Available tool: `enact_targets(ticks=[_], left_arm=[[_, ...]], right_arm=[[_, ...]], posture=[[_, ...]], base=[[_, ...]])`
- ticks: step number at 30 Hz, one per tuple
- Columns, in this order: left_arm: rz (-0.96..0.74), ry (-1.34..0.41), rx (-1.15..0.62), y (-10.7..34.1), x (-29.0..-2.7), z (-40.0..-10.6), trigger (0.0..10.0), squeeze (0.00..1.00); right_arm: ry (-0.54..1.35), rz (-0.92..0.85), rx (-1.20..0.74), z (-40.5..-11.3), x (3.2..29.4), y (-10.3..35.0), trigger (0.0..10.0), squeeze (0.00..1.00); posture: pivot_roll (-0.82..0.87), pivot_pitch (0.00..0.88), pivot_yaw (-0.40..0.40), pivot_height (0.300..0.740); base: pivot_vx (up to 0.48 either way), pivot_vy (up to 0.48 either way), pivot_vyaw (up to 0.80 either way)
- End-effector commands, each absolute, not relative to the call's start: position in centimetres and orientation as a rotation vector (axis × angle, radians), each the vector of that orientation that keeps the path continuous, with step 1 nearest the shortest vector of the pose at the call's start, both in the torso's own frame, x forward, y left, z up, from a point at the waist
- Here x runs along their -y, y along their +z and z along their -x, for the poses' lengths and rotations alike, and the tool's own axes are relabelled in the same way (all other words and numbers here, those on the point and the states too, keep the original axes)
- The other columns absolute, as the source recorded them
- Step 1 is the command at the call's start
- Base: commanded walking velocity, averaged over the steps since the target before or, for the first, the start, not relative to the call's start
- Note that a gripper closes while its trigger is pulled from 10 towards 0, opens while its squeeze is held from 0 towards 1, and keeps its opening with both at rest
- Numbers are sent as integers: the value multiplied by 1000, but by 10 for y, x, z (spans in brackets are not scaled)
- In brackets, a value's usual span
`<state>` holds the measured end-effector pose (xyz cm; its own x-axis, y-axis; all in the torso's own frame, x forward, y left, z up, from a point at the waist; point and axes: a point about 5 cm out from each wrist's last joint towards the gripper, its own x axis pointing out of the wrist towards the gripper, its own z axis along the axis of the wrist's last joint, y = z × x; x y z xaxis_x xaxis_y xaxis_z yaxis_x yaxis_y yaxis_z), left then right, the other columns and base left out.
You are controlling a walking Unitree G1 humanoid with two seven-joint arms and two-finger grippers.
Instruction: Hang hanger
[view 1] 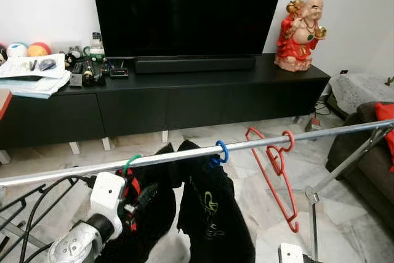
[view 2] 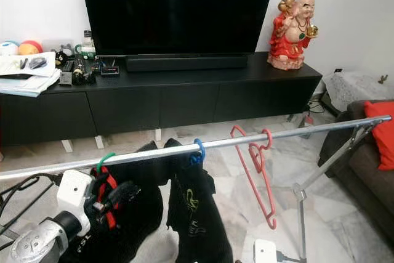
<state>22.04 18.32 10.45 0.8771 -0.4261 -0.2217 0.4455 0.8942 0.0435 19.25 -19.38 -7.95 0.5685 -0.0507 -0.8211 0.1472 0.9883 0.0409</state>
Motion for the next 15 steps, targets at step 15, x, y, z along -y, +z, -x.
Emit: enact_targets(ticks=[15], left_arm=[[-327, -581, -394, 135, -239, -210, 10000, 0]], right_arm=[[-122, -91, -965, -191, 201, -79, 10000, 0]], posture=[[146, 0, -62, 740]], base=[[0, 0, 0]])
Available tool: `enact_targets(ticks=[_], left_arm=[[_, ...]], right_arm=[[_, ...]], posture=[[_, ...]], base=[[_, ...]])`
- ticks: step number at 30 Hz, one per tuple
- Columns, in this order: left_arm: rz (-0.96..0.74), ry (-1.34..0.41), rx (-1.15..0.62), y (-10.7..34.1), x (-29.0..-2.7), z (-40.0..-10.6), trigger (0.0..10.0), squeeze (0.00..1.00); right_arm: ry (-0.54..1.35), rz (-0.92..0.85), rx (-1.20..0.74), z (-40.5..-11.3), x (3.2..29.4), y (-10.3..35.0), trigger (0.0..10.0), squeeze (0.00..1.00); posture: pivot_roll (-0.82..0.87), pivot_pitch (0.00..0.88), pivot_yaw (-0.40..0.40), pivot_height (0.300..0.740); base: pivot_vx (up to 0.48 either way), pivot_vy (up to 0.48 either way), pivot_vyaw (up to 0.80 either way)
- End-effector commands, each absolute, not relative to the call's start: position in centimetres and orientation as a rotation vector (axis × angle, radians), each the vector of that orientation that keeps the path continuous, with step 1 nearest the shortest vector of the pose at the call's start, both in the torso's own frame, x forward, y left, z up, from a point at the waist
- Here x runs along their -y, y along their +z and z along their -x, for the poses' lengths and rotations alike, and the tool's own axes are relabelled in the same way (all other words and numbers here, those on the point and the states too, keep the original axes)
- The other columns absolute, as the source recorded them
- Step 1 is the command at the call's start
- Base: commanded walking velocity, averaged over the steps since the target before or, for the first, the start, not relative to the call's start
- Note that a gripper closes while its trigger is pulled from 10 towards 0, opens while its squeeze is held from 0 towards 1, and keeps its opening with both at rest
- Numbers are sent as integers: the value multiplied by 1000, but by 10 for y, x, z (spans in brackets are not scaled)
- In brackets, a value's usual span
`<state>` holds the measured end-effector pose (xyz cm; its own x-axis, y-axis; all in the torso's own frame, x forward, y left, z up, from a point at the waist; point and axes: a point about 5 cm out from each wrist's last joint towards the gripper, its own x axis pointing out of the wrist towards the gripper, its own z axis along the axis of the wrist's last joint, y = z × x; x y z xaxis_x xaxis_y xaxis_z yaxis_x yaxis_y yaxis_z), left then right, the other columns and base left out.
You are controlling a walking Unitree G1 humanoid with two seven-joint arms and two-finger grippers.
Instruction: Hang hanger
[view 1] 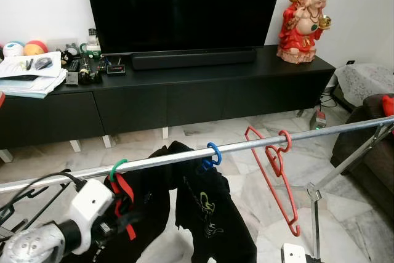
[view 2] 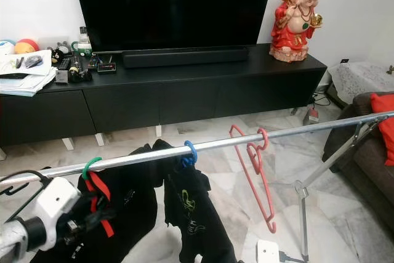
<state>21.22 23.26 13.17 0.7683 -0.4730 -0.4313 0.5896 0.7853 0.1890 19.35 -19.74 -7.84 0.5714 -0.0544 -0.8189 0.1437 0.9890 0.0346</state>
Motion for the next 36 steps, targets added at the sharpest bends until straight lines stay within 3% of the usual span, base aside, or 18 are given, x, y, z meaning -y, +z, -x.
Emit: enact_targets(ticks=[1, 10, 16, 28, 36], left_arm=[[-335, -589, -411, 135, -243, -208, 10000, 0], [-329, -708, -541, 137, -258, -190, 10000, 0], [-433, -510, -450, 134, -265, -222, 10000, 0], [-406, -559, -466, 100, -239, -236, 10000, 0], [-440, -401, -361, 103, -242, -257, 10000, 0]], right_arm=[[-122, -90, -965, -191, 202, -79, 10000, 0], [-116, -87, -965, -191, 201, -79, 10000, 0], [-123, -93, -961, -192, 200, -79, 10000, 0], [-138, -107, -964, -191, 198, -80, 10000, 0], [-137, -106, -963, -191, 198, -80, 10000, 0]], posture=[[149, 0, -63, 740], [149, 0, -61, 740], [137, 0, -51, 740], [120, 27, -38, 740], [117, 30, -36, 740]], base=[[0, 0, 0], [0, 0, 0], [0, 0, 0], [0, 0, 0], [0, 0, 0]])
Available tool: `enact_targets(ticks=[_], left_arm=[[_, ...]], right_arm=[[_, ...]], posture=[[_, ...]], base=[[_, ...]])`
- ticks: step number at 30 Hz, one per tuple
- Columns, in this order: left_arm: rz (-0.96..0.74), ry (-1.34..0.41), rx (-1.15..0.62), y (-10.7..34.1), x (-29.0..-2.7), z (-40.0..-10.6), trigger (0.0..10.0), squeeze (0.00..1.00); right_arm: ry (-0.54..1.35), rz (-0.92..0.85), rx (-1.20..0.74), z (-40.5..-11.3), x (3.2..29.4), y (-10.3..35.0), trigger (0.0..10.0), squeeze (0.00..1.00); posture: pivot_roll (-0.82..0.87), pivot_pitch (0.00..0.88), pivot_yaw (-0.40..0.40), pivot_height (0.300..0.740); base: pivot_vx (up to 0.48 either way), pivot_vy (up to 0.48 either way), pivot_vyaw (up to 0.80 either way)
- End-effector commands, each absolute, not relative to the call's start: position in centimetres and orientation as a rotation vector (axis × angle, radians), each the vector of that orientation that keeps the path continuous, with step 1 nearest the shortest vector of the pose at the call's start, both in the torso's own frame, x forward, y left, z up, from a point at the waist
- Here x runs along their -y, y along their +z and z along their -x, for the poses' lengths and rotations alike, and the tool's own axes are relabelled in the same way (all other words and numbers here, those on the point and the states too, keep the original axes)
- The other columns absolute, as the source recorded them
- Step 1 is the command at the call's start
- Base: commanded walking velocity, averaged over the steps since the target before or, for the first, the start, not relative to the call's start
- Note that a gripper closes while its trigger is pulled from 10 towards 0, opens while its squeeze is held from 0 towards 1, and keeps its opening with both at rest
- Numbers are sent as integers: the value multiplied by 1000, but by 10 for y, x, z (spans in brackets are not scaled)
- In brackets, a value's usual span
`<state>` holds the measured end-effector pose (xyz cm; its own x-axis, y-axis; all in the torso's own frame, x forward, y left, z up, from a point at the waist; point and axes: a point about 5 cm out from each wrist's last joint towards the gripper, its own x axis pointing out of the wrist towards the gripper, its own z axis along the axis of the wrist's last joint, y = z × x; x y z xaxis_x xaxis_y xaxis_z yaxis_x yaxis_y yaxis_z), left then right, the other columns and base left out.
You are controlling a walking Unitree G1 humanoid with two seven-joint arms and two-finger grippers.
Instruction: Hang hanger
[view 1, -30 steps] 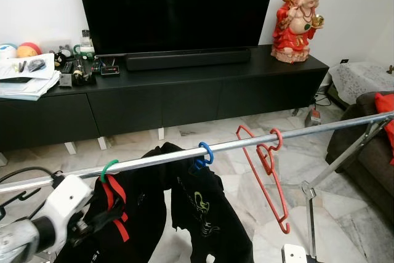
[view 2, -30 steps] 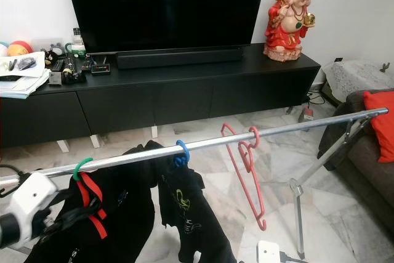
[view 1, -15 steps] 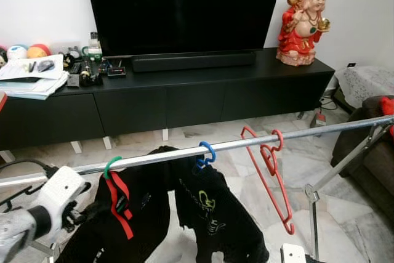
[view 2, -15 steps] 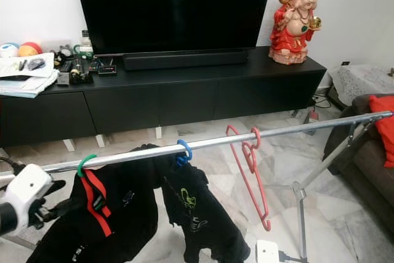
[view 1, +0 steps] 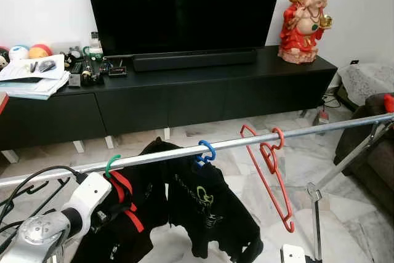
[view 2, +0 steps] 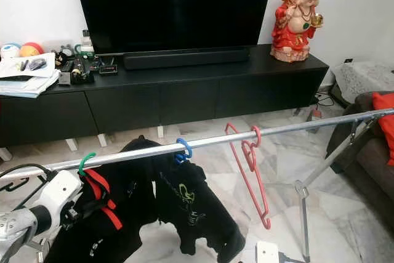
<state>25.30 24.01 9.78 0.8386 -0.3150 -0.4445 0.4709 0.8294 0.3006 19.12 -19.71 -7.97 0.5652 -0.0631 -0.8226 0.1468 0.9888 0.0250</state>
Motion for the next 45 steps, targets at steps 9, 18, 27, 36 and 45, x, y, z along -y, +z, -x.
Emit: enact_targets(ticks=[9, 18, 27, 36, 45], left_arm=[[-457, -381, -371, 98, -236, -267, 10000, 0], [-407, -428, -327, 119, -246, -264, 10000, 0], [-454, -611, -462, 140, -271, -234, 10000, 0], [-494, -529, -482, 130, -272, -244, 10000, 0], [-400, -617, -548, 98, -241, -244, 10000, 0]], right_arm=[[-128, -104, -963, -191, 196, -80, 10000, 0], [-125, -98, -963, -191, 197, -80, 10000, 0], [-119, -93, -962, -192, 197, -79, 10000, 0], [-117, -93, -963, -192, 197, -79, 10000, 0], [-120, -98, -961, -192, 196, -79, 10000, 0]], posture=[[116, 27, -33, 740], [120, 27, -33, 740], [134, 30, -36, 740], [129, 31, -34, 740], [125, 30, -31, 740]], base=[[0, 0, 0], [0, 0, 0], [0, 0, 0], [0, 0, 0], [0, 0, 0]])
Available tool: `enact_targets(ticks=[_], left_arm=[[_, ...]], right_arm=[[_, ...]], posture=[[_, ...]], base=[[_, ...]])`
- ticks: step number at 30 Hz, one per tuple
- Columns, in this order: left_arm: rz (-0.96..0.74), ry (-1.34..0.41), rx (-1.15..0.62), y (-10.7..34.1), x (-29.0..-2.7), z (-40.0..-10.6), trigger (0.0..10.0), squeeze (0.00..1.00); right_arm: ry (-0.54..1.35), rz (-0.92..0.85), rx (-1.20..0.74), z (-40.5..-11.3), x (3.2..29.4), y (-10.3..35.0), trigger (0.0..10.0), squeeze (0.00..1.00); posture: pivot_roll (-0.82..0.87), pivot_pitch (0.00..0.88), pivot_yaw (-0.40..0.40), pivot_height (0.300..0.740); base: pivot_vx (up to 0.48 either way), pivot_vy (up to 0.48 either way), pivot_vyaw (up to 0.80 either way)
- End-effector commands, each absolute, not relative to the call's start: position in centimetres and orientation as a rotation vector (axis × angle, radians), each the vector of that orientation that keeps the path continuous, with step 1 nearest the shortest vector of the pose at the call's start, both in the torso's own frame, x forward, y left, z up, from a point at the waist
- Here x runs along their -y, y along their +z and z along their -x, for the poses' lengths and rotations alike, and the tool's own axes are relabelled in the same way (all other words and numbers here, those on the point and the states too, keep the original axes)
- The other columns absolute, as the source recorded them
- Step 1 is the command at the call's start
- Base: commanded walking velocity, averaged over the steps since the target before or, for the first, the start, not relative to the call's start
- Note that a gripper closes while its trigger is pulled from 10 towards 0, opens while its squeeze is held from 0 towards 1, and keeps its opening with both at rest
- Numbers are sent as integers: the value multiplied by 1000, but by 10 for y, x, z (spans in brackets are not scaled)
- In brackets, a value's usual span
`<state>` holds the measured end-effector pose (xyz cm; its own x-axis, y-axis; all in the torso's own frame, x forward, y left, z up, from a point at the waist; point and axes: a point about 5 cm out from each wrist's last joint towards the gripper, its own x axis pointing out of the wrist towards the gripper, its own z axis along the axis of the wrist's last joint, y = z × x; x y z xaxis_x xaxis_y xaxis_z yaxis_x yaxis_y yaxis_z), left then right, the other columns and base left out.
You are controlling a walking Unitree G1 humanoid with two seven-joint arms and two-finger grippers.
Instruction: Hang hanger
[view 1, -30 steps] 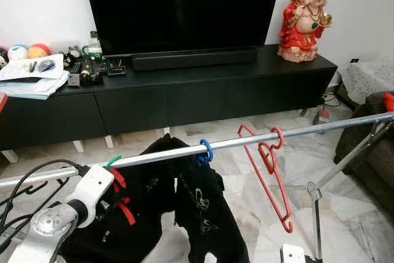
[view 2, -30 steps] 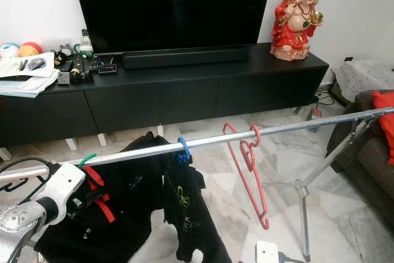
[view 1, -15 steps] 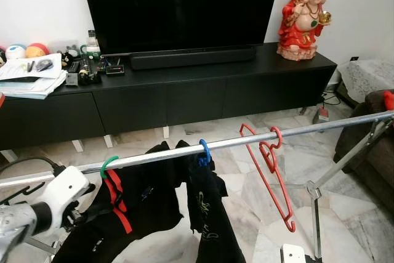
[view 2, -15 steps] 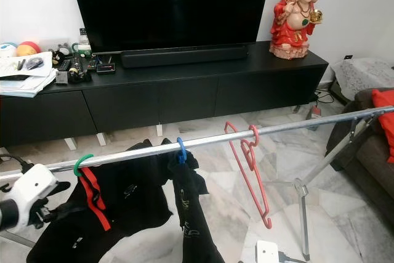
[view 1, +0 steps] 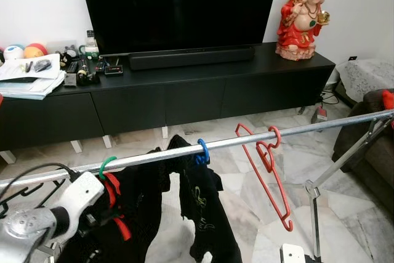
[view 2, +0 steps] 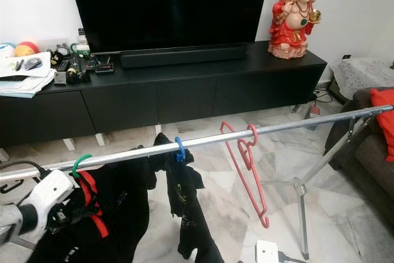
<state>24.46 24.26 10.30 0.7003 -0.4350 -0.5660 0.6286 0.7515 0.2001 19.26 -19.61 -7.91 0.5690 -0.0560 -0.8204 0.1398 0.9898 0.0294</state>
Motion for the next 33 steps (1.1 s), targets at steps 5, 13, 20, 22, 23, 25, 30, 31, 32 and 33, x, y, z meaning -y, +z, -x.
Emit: enact_targets(ticks=[5, 13, 20, 22, 23, 25, 30, 31, 32, 33], left_arm=[[-432, -509, -538, 93, -242, -255, 10000, 47], [-417, -380, -474, 98, -244, -269, 10000, 0], [-403, -340, -495, 96, -249, -270, 10000, 0], [-374, -352, -494, 93, -243, -272, 5647, 0], [-374, -352, -494, 93, -243, -272, 5647, 0], [-367, -374, -495, 92, -238, -272, 0, 0], [-376, -377, -499, 92, -239, -271, 0, 0], [-378, -375, -501, 92, -242, -270, 0, 0], [-378, -375, -501, 92, -242, -270, 0, 0], [-378, -374, -501, 93, -242, -270, 0, 0]], right_arm=[[-113, -95, -960, -193, 195, -79, 10000, 0], [-114, -95, -960, -193, 195, -79, 10000, 0], [-110, -91, -963, -193, 194, -79, 10000, 0], [-107, -91, -961, -193, 194, -79, 10000, 0], [-107, -91, -961, -193, 194, -79, 10000, 0], [-110, -91, -960, -193, 194, -79, 10000, 0], [-112, -90, -960, -193, 195, -79, 10000, 0], [-110, -88, -961, -193, 195, -79, 10000, 0], [-110, -88, -961, -193, 195, -79, 10000, 0], [-109, -88, -961, -193, 195, -79, 10000, 0]], posture=[[122, 27, -27, 740], [119, 24, -25, 740], [124, 21, -24, 740], [121, 18, -23, 740], [121, 18, -23, 740], [119, 16, -23, 740], [122, 18, -25, 740], [124, 18, -27, 740], [124, 18, -27, 740], [125, 18, -27, 740]], base=[[0, 0, 0], [0, 0, 0], [0, 0, 0], [0, 0, 0], [0, 0, 0], [0, 0, 0], [0, 0, 0], [0, 0, 0], [0, 0, 0], [0, 0, 0]])
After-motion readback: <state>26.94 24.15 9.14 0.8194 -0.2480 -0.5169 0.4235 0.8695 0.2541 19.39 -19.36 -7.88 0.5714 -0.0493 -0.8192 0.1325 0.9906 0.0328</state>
